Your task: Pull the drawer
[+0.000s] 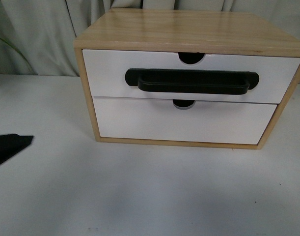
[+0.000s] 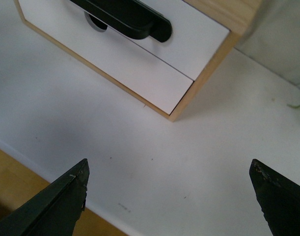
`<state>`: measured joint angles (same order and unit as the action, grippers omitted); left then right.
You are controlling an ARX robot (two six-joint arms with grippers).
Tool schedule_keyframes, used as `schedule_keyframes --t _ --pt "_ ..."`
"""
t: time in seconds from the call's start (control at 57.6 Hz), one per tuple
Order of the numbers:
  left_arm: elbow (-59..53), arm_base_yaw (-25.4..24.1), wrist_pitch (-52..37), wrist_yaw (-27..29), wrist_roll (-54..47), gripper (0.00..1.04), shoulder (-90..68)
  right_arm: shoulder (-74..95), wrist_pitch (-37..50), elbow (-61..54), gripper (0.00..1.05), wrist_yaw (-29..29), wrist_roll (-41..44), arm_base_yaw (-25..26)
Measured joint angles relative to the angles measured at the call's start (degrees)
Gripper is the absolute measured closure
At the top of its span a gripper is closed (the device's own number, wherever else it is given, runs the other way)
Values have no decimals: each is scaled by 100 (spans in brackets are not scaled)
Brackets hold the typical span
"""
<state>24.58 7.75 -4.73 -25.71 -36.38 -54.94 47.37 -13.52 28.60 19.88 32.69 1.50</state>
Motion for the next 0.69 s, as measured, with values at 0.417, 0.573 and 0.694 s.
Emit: schedule_keyframes --t 0.417,0.573,0.694 --pt "2374 909 2015 28 -3003 6 -1668 1504 -649 1283 9 258 1611 -584" --pt "2916 1134 2518 184 -3541 6 -2212 1956 -914 1652 9 431 2017 -732" --pt "3213 1333 2839 251 -3751 6 -2542 2337 -1010 1893 9 468 2238 -820"
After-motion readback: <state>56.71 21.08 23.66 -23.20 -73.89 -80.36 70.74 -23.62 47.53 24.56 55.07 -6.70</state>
